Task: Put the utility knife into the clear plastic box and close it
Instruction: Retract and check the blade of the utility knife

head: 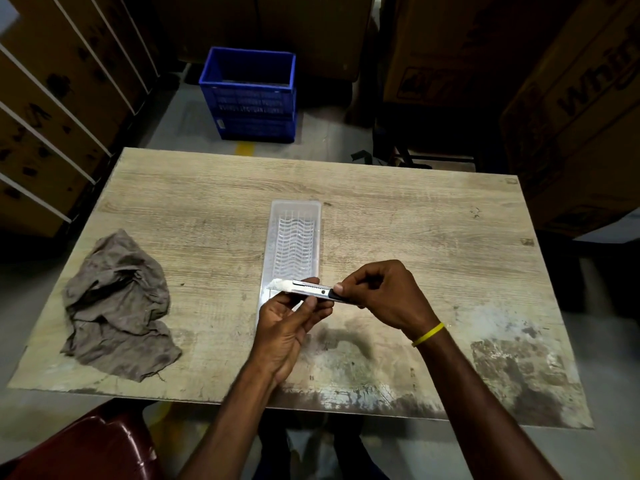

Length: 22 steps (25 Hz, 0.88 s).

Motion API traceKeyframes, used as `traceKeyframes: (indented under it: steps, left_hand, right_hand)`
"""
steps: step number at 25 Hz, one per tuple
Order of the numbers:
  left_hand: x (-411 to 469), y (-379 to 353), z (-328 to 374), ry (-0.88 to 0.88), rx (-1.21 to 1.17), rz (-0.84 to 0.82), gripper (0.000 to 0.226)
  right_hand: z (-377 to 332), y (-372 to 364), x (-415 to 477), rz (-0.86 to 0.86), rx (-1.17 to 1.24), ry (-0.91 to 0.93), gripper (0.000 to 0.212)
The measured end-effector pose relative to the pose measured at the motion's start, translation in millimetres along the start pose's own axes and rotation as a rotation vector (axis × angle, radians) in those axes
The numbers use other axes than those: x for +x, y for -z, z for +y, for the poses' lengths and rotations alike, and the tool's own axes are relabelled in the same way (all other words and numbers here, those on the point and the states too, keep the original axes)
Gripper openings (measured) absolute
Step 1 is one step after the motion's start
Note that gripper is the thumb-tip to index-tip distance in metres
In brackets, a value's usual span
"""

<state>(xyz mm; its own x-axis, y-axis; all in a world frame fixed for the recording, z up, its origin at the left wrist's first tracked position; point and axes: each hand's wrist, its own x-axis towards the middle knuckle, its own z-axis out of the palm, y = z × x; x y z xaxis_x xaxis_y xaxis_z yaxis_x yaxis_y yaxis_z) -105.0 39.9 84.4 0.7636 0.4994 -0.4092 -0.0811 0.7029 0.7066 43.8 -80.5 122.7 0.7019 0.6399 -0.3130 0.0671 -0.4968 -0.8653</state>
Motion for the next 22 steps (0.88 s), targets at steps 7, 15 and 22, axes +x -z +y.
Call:
traceKeyframes:
  steps: [7,15,22]
  left_hand:
    - [4.4,-1.8,6.2,-0.013,0.008,-0.02,0.038]
    - [3.4,-5.7,5.3,-0.015,0.023,-0.013,0.032]
    - [3.5,-6.8,9.7,-0.004,0.007,-0.008,0.042]
  right_hand:
    - [0.3,12.4,-3.9,0.009,0.037,-0.006,0.021]
    - [4.1,23.0,-7.0,0.011,0.1,-0.053,0.017]
    - [2.7,30.6,-8.7,-0.003,0.198,-0.076,0.018]
